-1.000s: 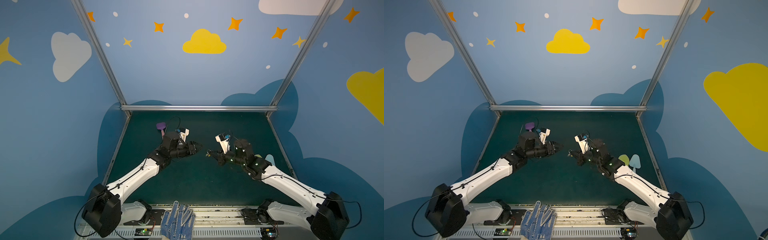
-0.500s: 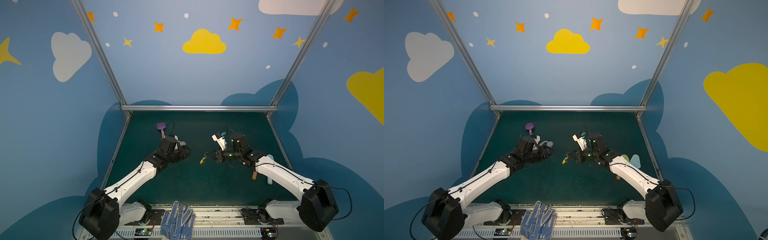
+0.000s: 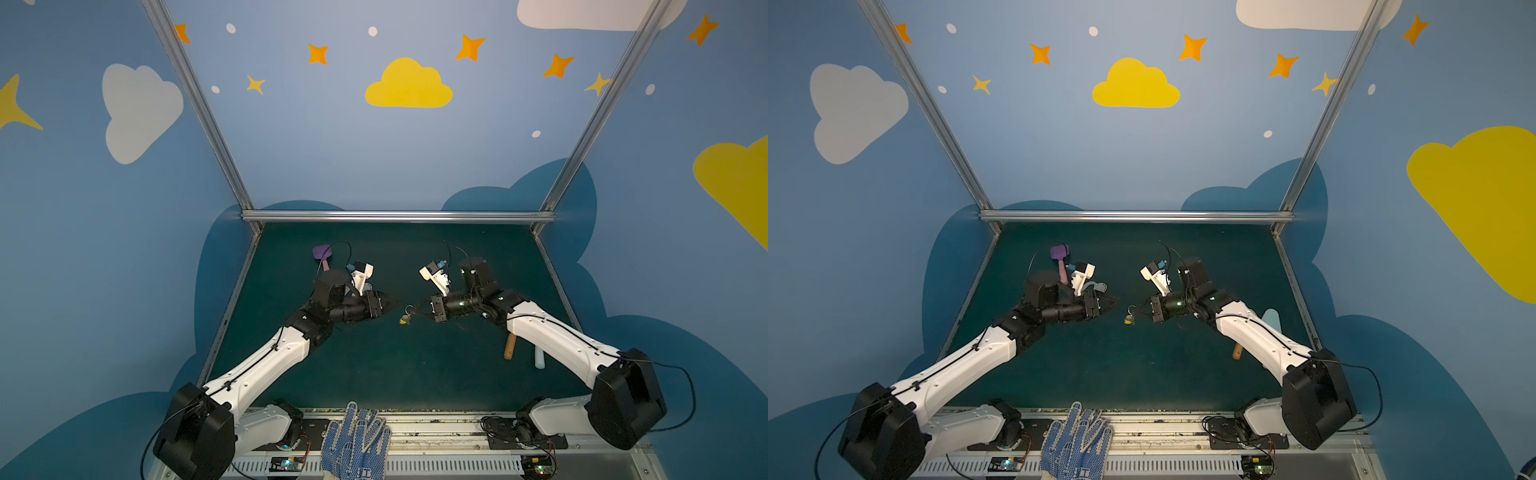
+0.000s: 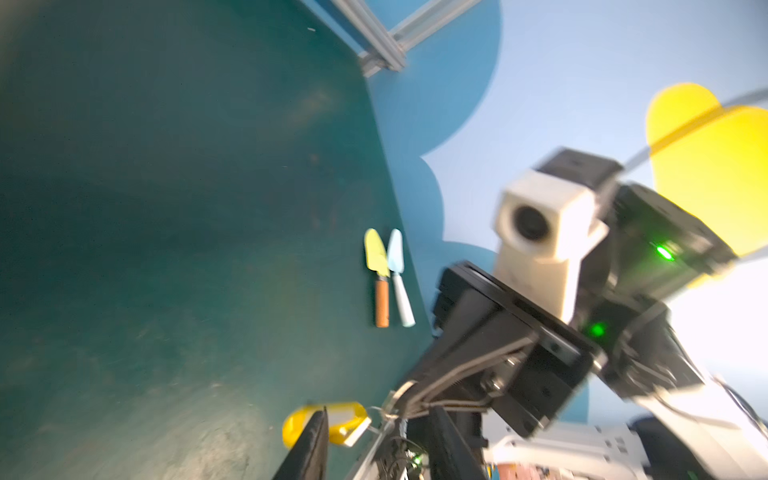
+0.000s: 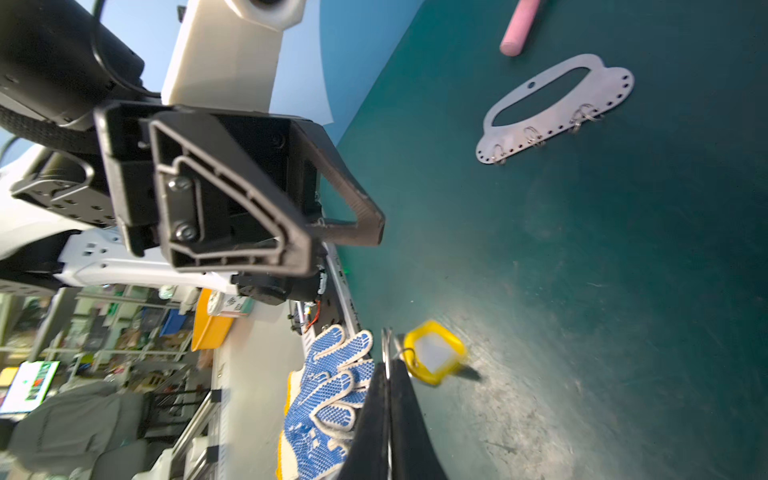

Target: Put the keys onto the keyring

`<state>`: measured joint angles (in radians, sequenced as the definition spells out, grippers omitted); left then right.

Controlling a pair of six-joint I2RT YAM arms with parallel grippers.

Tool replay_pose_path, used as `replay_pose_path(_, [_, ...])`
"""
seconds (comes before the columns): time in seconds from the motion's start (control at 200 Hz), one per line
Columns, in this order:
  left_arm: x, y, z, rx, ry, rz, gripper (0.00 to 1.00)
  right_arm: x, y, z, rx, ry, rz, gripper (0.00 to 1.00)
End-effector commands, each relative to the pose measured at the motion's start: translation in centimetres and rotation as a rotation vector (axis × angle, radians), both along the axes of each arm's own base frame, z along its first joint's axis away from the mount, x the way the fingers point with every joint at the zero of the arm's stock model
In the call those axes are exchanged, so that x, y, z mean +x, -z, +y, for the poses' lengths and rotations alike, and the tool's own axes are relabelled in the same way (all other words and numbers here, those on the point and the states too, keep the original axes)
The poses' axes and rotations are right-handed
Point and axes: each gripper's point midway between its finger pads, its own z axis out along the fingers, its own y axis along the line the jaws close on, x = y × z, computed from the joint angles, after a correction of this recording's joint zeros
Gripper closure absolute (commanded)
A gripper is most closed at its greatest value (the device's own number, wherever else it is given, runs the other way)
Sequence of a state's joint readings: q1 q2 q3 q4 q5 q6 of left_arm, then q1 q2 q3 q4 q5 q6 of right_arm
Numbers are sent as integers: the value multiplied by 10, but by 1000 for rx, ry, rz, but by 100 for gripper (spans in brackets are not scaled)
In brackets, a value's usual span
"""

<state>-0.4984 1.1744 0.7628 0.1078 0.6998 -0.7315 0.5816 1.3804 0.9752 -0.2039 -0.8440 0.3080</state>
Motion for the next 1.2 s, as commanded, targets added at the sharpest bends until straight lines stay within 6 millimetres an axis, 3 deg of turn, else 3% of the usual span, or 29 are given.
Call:
replay_pose_path(0.0, [-13, -33, -12, -53, 137, -104, 60, -14, -15, 5, 64, -102, 46, 100])
replay_pose_path(0.245, [-21, -36, -23, -65, 238, -95, 72, -23, -26, 8, 115, -172, 82, 100])
replay_pose_path(0.521, [-21, -27, -26, -16, 255, -79, 70, -24, -30, 9, 128, -186, 82, 100])
replay_pose_path(0.766, [-26, -18, -34, -5, 313, -65, 78, -23, -29, 8, 128, -184, 78, 100])
replay_pose_path(1.192, [-31, -21, -34, -13, 331, -68, 88, -20, -28, 6, 128, -169, 80, 100])
